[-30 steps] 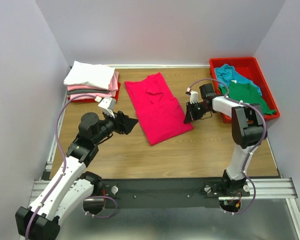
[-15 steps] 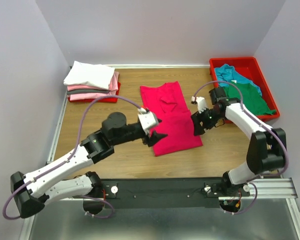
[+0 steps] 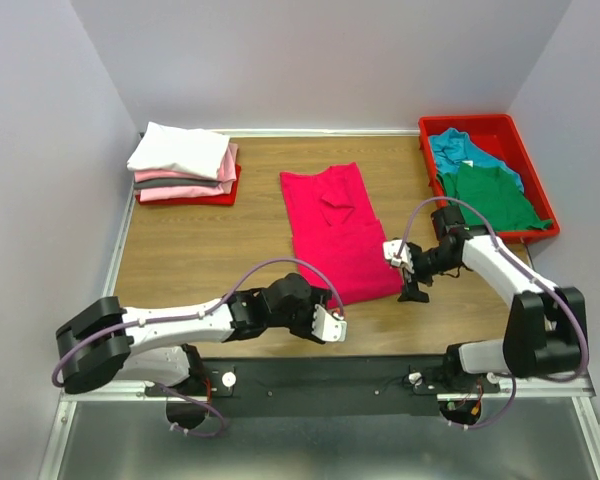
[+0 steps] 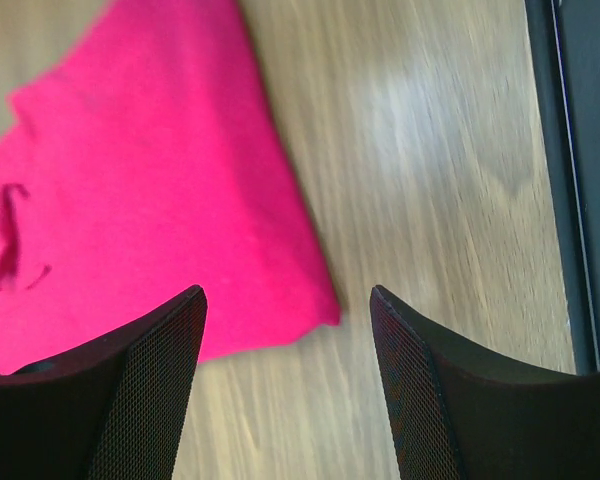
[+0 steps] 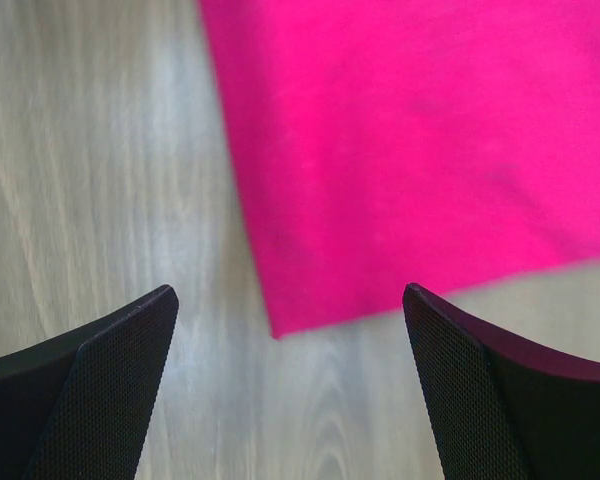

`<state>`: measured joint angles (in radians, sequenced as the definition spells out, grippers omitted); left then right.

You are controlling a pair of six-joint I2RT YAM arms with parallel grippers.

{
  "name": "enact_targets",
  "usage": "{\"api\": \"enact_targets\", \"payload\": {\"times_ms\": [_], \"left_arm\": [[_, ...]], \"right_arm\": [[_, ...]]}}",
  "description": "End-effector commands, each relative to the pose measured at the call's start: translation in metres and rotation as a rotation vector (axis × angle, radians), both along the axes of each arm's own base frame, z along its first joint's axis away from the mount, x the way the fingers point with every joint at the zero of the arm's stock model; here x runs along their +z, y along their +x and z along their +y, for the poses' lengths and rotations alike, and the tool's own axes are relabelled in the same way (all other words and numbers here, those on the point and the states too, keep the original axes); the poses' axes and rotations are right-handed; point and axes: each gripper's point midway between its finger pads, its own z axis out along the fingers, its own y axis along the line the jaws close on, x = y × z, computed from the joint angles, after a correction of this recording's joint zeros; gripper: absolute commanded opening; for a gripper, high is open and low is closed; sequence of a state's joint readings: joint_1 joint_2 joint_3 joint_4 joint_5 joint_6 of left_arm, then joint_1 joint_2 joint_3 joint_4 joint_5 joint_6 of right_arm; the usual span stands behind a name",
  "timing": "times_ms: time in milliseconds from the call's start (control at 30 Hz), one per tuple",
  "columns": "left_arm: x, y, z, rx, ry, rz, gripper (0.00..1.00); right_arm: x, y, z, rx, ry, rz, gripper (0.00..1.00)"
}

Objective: Fold and stack the t-shirts
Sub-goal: Fold the tshirt

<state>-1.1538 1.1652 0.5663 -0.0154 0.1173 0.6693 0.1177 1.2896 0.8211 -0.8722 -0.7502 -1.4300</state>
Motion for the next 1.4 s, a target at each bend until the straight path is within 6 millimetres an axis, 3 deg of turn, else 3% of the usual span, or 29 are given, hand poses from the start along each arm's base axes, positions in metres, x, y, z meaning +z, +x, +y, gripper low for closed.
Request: {"api": "enact_targets", "payload": {"times_ms": [0,200,333,567,800,933,1033,1200,1333,1367], "left_arm": [[-0.004,0.01,-0.014,-0.03,-0.006,-0.071,0.73],[-0.032,0.016,-0.019,-0.014,0.054,-0.054,0.72],[-0.063,0.019,-0.01,0.004,0.155,-0.031,0.7],[-0.067,0.047,0.003,0.119,0.172,-0.071,0.68],[-0.069,0.049,0.012,0.143,0.175,-0.07,0.68],[-0.079,0.047,0.016,0.141,0.202,-0.056,0.63],[-0.088,0.048,0.015,0.139,0.225,-0.038,0.52],[-0.097,0.047,0.01,0.124,0.23,0.008,0.41],[-0.094,0.049,0.01,0.123,0.214,0.017,0.25],[-0.093,0.049,0.01,0.118,0.21,0.023,0.14]], "right_arm": [[-0.016,-0.01,0.008,0.16,0.045,-0.029,1.0],[-0.021,-0.001,0.004,0.134,0.017,-0.051,0.98],[-0.027,-0.004,0.004,0.151,0.007,-0.055,0.97],[-0.047,-0.014,-0.002,0.223,-0.042,-0.088,0.97],[-0.06,-0.006,-0.003,0.236,-0.061,-0.091,0.96],[-0.065,-0.002,-0.003,0.237,-0.071,-0.095,0.93],[-0.069,0.006,-0.003,0.215,-0.09,-0.112,0.9],[-0.075,0.018,-0.002,0.161,-0.113,-0.123,0.79],[-0.081,0.02,0.001,0.143,-0.129,-0.106,0.53],[-0.084,0.018,0.0,0.135,-0.136,-0.089,0.33]]}}
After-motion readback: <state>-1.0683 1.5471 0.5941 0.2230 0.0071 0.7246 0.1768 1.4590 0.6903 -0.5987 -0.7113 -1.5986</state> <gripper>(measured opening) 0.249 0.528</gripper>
